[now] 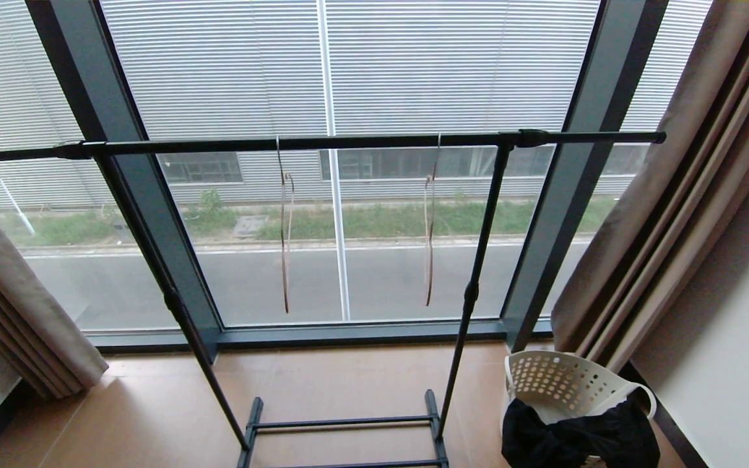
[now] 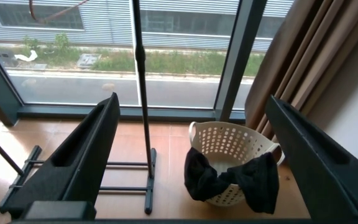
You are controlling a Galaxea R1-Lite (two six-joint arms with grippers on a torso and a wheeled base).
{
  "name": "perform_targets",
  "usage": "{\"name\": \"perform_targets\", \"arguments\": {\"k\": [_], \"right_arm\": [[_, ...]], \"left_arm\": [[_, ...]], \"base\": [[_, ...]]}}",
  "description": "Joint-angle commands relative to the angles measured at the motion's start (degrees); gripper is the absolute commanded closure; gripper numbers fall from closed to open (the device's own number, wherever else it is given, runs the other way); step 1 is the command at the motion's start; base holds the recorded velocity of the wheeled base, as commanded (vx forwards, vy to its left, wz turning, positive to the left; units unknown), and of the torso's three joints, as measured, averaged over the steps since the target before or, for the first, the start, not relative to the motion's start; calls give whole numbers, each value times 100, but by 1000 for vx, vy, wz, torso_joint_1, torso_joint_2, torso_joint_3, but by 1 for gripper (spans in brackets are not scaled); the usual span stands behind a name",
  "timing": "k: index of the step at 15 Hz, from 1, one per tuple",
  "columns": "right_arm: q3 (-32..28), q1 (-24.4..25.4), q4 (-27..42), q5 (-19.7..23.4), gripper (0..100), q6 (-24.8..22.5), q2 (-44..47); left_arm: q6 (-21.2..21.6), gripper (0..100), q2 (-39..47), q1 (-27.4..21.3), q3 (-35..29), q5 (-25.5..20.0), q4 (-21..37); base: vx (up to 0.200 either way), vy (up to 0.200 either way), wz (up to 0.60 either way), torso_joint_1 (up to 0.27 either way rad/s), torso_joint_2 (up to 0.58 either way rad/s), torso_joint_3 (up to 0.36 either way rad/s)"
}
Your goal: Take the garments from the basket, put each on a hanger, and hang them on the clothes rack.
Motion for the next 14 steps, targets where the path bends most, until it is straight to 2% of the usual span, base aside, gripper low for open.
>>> {"name": "perform_targets", "arguments": {"k": [1,7,14], "right_arm": [[-1,1,2,1,0,11,7],[-1,1,2,1,0,-7,7],[-1,1,2,-8,0,-7,7]], "left_arm": [[17,0,9,1,0,-6,-1],[8,0,9,1,0,-6,8],[-1,0,9,10,0,-6,8]], "base": [[0,0,0,-149,354,207],[0,0,0,-170,391,222],[0,0,0,-217,539,313]]}}
